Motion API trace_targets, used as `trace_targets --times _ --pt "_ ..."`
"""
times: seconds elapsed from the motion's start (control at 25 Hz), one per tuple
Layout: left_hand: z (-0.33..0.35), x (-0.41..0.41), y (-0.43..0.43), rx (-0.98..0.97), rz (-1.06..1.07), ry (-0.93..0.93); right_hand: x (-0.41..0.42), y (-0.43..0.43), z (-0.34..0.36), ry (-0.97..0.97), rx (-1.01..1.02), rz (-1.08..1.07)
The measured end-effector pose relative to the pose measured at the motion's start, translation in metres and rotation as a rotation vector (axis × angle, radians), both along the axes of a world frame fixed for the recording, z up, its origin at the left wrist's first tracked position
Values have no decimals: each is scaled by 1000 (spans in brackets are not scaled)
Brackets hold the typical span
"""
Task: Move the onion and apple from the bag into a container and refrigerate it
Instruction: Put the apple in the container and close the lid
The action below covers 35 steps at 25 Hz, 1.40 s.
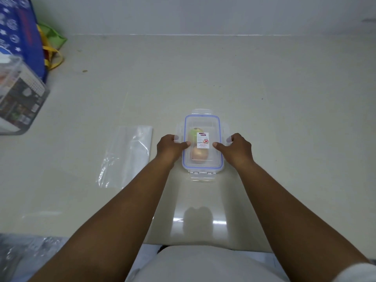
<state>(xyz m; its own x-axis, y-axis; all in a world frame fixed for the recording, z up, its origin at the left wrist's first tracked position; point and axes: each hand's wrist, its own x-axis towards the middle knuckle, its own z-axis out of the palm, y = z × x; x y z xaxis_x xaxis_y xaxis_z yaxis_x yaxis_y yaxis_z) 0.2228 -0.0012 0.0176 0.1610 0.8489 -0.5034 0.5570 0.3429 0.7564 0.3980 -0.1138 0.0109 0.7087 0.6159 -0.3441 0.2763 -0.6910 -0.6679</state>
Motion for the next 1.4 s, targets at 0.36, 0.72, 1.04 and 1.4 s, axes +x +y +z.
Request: trace_targets --times 0.36,0.72,1.04,1.4 --pt "-5 0 -3 -126 19 -112 -1 -5 1 102 38 -72" --pt "13 14 -2 352 -293 392 -8 4 21 -423 -130 177" --pt "30 35 19 115 -416 446 2 37 39 -109 -287 184" --pt "22 36 33 -186 -278 251 13 44 36 124 -295 90"
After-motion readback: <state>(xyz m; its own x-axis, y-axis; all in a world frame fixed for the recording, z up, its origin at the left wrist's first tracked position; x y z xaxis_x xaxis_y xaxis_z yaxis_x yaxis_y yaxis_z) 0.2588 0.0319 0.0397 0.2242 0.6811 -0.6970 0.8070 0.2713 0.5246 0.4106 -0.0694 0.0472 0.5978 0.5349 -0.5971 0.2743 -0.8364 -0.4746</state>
